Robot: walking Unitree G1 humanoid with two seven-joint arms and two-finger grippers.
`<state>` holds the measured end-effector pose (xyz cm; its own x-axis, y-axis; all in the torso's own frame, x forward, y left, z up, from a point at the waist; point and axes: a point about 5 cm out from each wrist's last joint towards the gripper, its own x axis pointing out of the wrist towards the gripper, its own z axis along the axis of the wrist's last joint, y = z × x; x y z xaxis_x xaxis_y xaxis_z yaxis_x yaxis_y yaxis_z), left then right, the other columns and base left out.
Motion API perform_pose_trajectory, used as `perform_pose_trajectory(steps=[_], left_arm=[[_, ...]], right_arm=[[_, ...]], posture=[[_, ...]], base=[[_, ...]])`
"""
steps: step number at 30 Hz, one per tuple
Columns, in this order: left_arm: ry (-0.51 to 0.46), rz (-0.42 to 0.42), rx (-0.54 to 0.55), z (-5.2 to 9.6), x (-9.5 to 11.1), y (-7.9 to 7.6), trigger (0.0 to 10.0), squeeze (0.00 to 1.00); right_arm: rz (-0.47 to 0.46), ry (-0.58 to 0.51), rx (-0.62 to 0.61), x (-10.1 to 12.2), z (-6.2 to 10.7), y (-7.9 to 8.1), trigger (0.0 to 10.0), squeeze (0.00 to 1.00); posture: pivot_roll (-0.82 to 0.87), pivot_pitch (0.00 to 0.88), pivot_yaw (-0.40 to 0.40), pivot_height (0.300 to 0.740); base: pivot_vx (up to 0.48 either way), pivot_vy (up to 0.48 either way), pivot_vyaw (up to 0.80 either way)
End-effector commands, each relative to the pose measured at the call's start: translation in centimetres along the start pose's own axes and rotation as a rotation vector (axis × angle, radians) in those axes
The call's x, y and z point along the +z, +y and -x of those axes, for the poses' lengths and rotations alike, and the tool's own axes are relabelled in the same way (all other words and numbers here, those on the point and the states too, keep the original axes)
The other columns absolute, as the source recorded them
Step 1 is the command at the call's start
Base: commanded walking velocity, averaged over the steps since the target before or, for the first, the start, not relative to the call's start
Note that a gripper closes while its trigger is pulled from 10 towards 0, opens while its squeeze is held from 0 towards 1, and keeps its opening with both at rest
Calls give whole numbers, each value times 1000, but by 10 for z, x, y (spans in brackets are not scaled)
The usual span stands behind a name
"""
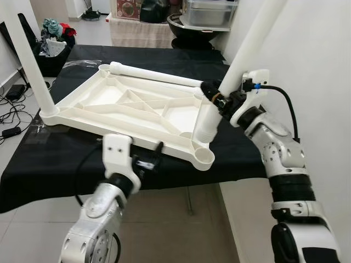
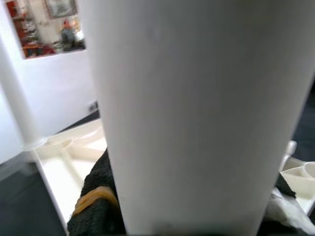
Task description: Building children table
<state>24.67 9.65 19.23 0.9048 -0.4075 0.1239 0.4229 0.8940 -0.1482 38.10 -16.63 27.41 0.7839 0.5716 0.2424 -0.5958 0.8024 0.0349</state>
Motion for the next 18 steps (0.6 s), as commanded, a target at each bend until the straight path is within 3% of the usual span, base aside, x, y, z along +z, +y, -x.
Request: perform_pose_trajectory(steps=[1,4,7,14,18], left_arm=[[34,12,-28,3,-6,-5,10000,0],[41,15,-33,5,-8,-7,10000,0],[47,32,-44,11,-7,-12,10000,0],[52,45,-64,17,-4,-17,10000,0],[64,39,-73,20,-3,-18,10000,0]], right_arm=[[-33,-26,106,7,2,-1,10000,0],[-57,-36,183,12,3,-1,10000,0],[-44,-35,357,24,9,-3,10000,0],[44,7,415,24,7,-8,10000,0],[46,-14,438,29,2,-9,10000,0]], posture=[[72,191,-120,740],[71,203,-118,740],[70,238,-118,740],[82,277,-107,740],[95,309,-77,740]], base=[[0,0,0],[0,0,0],[0,0,0],[0,0,0],[0,0,0]])
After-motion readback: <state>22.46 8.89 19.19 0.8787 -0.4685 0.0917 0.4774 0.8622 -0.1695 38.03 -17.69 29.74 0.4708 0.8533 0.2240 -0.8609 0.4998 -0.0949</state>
